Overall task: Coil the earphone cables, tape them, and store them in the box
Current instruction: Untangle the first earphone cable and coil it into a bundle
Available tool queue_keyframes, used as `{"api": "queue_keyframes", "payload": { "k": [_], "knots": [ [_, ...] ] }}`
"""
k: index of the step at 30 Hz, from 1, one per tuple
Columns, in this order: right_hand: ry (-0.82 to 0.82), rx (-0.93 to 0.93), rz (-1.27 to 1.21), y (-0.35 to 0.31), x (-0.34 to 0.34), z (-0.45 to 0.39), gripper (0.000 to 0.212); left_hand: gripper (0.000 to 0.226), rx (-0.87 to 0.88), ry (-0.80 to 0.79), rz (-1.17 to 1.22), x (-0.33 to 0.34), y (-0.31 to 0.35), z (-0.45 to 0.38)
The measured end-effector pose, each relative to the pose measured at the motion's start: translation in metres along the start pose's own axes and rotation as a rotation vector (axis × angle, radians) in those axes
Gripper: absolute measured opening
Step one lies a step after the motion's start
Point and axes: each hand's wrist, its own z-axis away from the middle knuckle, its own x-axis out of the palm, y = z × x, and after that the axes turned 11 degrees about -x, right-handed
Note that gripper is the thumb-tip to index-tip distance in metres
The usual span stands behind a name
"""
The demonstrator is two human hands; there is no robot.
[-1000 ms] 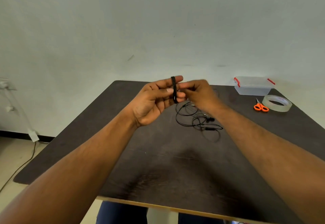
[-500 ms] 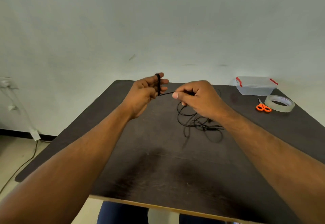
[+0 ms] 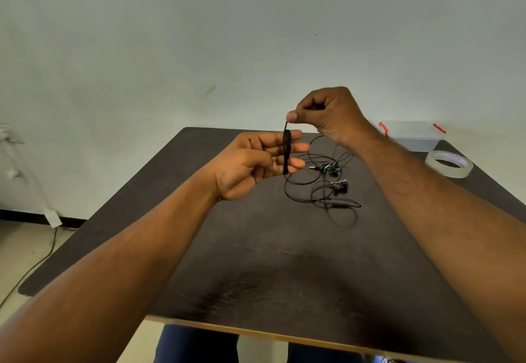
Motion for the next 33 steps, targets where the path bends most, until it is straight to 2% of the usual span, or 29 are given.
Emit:
{"api": "queue_keyframes", "payload": {
  "k": [4,6,8,11,14,18,22,24,26,30,33],
  "knots": [
    [0.131,0.068,-0.156,0.016,0.016,0.014,0.017,0.052,0.038,-0.048,0.173,0.002,0.004,0.003],
    [0.187,0.112,-0.230,0.021,0.024,0.021,0.018,0.036,0.066,-0.020,0.230,0.004,0.006,0.003],
    [0.208,0.162,-0.254,0.023,0.037,0.028,0.019,0.032,0.100,0.029,0.291,0.004,0.006,0.000],
    [0.122,0.170,-0.185,0.014,0.059,0.046,0.026,0.028,0.173,0.147,0.372,-0.002,0.008,-0.005],
    [0.001,0.126,-0.160,0.004,0.071,0.063,0.023,0.025,0.252,0.241,0.421,-0.010,0.012,-0.008],
    [-0.041,0.064,-0.096,-0.002,0.068,0.070,0.013,0.021,0.304,0.411,0.372,-0.025,0.016,-0.012],
    [0.021,0.006,-0.027,-0.009,0.046,0.061,0.012,0.020,0.236,0.531,0.067,-0.043,0.007,-0.011],
    [0.039,-0.044,0.030,-0.014,0.034,0.050,0.011,0.020,0.171,0.467,-0.111,-0.044,0.001,-0.010],
    [0.001,-0.084,0.097,-0.019,0.023,0.038,0.009,0.023,0.105,0.332,-0.194,-0.038,-0.001,-0.009],
    [-0.037,-0.146,0.116,-0.024,0.009,0.017,0.004,0.030,0.013,0.055,-0.172,-0.024,0.002,-0.008],
    [-0.050,-0.094,0.050,-0.022,0.002,0.008,0.006,0.033,-0.016,-0.035,-0.133,-0.018,0.004,-0.008]
  ]
}}
